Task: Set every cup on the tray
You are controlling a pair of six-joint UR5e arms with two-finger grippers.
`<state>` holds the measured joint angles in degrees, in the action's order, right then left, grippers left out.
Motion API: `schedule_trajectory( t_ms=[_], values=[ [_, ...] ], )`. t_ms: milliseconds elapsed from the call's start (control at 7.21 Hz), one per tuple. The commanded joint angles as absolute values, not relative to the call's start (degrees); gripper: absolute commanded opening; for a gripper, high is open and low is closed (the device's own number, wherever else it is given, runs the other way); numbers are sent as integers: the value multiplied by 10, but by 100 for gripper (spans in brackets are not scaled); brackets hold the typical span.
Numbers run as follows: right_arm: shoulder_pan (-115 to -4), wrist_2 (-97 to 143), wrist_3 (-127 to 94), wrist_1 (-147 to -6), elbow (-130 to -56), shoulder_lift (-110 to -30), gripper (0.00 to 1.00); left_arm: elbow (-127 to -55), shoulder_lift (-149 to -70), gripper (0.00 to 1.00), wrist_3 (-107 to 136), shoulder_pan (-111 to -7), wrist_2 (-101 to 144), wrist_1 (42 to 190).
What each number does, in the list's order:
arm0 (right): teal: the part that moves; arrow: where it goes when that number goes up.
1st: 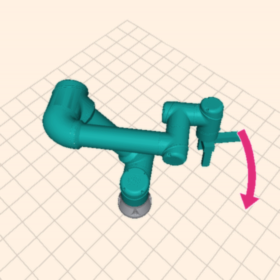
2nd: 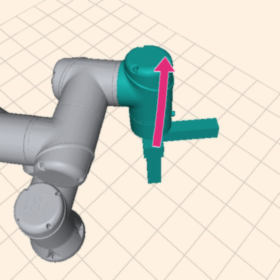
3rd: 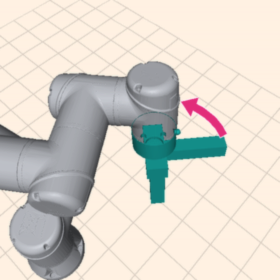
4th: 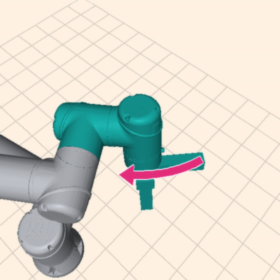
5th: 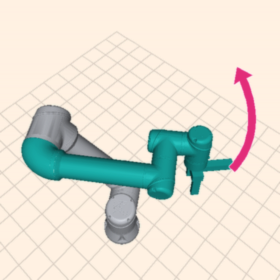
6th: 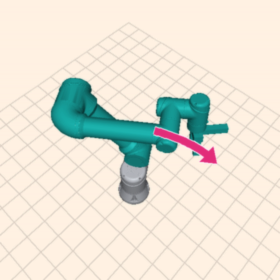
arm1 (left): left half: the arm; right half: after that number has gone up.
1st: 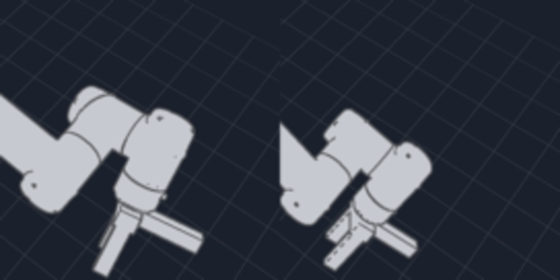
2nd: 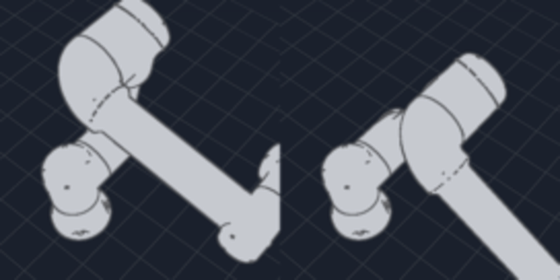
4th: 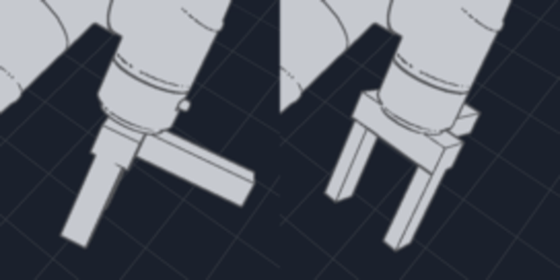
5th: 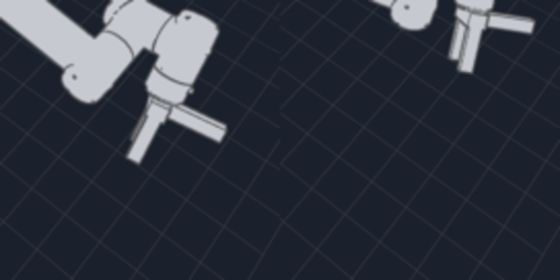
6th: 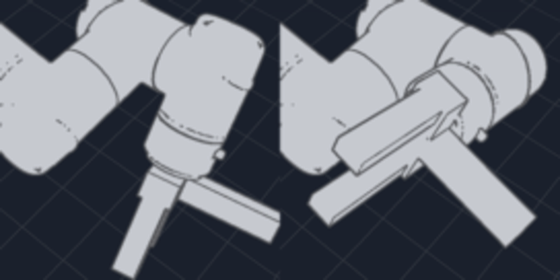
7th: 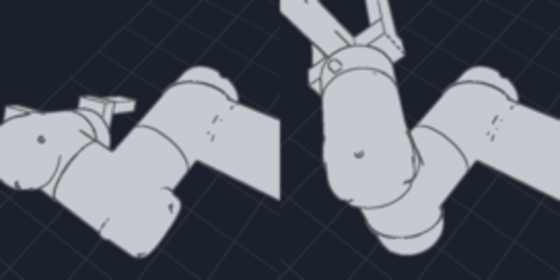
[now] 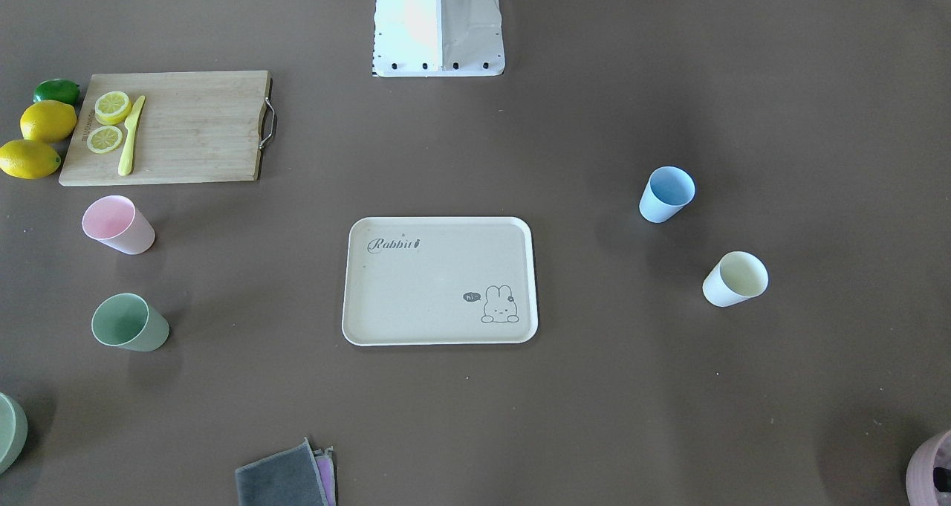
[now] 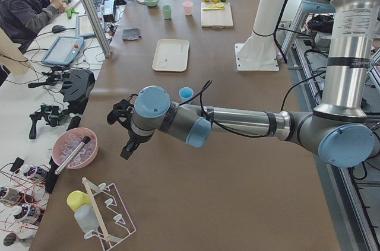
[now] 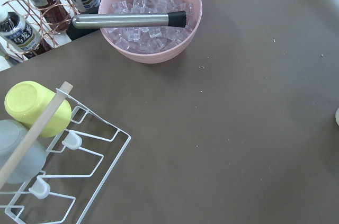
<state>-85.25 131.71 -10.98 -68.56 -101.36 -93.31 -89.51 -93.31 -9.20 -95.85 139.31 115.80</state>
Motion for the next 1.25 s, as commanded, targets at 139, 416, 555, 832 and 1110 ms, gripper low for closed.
schedule_trajectory(
  t_ms=[139,416,555,832,1110],
  values=[
    [-768,1314,-299,-660,-1015,-901,100,-837,-948,99,75,-859,1397,1308],
    [-717,1290,-400,-661,-1017,-868,100,-840,-998,99,271,-784,1398,1324],
    [-695,1269,-429,-661,-1017,-860,100,-838,-1021,98,359,-735,1393,1325],
    [-681,1259,-440,-660,-1017,-860,100,-831,-1040,98,394,-678,1355,1325],
    [-678,1259,-440,-658,-1018,-860,100,-822,-1048,95,402,-628,1310,1325]
  ],
)
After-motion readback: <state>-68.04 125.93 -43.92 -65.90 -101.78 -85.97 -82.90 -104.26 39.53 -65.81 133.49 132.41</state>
